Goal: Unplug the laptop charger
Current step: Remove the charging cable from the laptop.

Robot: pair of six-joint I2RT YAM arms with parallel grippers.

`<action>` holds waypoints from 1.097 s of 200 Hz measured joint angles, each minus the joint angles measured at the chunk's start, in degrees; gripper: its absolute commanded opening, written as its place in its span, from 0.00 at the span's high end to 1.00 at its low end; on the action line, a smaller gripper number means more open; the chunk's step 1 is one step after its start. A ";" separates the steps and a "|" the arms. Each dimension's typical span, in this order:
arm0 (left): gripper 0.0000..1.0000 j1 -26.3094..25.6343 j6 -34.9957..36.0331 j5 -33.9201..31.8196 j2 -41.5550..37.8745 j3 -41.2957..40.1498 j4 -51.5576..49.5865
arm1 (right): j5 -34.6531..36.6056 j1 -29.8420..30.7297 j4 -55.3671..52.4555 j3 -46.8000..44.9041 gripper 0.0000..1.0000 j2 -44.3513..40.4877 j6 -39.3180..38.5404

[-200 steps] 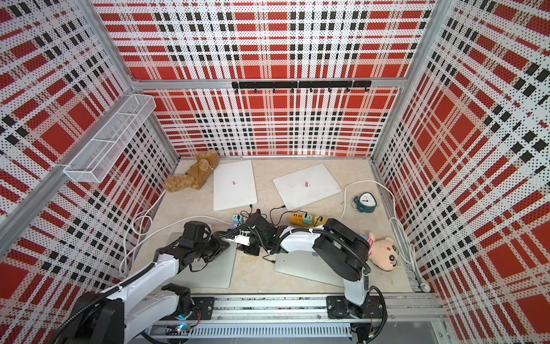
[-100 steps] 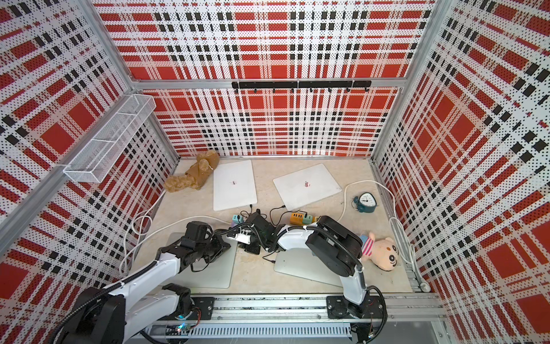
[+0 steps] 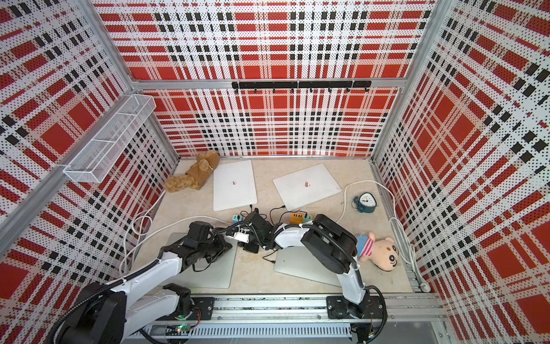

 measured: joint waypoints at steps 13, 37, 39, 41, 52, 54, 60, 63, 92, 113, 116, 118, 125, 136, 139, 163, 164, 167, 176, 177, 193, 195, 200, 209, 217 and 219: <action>1.00 -0.22 -0.15 -0.02 0.22 0.02 0.28 | -0.04 0.00 -0.11 0.15 0.69 0.22 0.02; 1.00 -0.33 -0.22 -0.04 0.48 0.02 0.63 | -0.22 -0.04 -0.48 0.44 0.70 0.72 0.02; 1.00 -0.33 -0.22 -0.04 0.50 0.02 0.66 | -0.22 -0.04 -0.50 0.50 0.70 0.79 0.04; 1.00 -0.33 -0.22 -0.04 0.52 0.02 0.68 | -0.22 -0.04 -0.55 0.55 0.70 0.85 0.04; 1.00 -0.35 -0.26 -0.04 0.57 0.02 0.74 | -0.35 -0.04 -0.63 0.66 0.71 1.18 0.04; 1.00 -0.37 -0.26 -0.04 0.57 0.02 0.74 | -0.37 -0.04 -0.66 0.66 0.71 1.22 0.04; 1.00 -0.42 -0.33 -0.04 0.57 0.02 0.76 | -0.42 -0.04 -0.72 0.66 0.71 1.36 0.04; 1.00 -0.44 -0.35 -0.04 0.57 0.02 0.76 | -0.42 -0.04 -0.76 0.66 0.72 1.40 0.04; 1.00 -0.55 -0.48 -0.04 0.59 0.02 0.90 | -0.98 -0.04 -1.01 1.33 0.74 2.10 0.15; 1.00 -0.55 -0.85 -0.02 0.59 -0.31 1.55 | -1.38 -0.04 -1.03 1.75 0.77 2.54 0.26; 1.00 -0.55 -0.85 -0.02 0.59 -0.39 1.75 | -1.40 -0.04 -1.07 1.77 0.77 2.54 0.31; 1.00 -0.57 -0.96 0.00 0.59 -0.48 1.88 | -1.44 -0.04 -1.09 1.84 0.77 2.56 0.28; 1.00 -0.61 -1.16 0.04 0.59 -0.72 2.40 | -1.46 -0.04 -1.14 1.99 0.78 2.67 0.33; 1.00 -0.74 -1.60 0.02 0.55 -0.96 2.97 | -1.55 -0.04 -1.16 2.25 0.80 2.89 0.42; 1.00 -0.81 -1.68 0.02 0.52 -1.03 3.08 | -1.60 -0.04 -1.16 2.32 0.81 2.93 0.42; 1.00 -0.90 -2.16 -0.11 0.39 -1.14 3.32 | -1.57 -0.15 -1.36 2.60 0.85 3.08 0.42; 1.00 -0.92 -2.19 -0.15 0.39 -1.14 3.32 | -1.57 -0.17 -1.36 2.60 0.85 3.08 0.42; 1.00 -0.92 -2.29 -0.20 0.37 -1.14 3.30 | -1.57 -0.20 -1.38 2.60 0.85 3.10 0.44; 1.00 -0.96 -2.43 -0.37 0.26 -1.16 3.30 | -1.64 -0.24 -1.53 2.67 0.86 3.13 0.39; 1.00 -0.96 -2.45 -0.39 0.26 -1.16 3.30 | -1.64 -0.24 -1.55 2.67 0.86 3.13 0.39; 1.00 -1.05 -2.71 -0.68 0.11 -1.22 3.28 | -1.60 -0.26 -2.19 3.02 0.89 3.17 0.26; 1.00 -1.07 -2.75 -0.70 0.09 -1.22 3.26 | -1.60 -0.26 -2.23 3.06 0.89 3.17 0.28; 1.00 -1.09 -2.80 -0.72 0.09 -1.22 3.26 | -1.62 -0.26 -2.45 3.17 0.90 3.17 0.22; 1.00 -1.14 -2.95 -0.83 0.07 -1.22 3.23 | -1.60 -0.26 -2.86 3.39 0.91 3.17 0.11; 1.00 -1.16 -2.97 -0.87 0.07 -1.22 3.21 | -1.53 -0.26 -3.06 3.45 0.91 3.17 0.02; 1.00 -1.16 -2.97 -0.87 0.07 -1.22 3.21 | -1.53 -0.26 -3.06 3.45 0.92 3.17 -0.02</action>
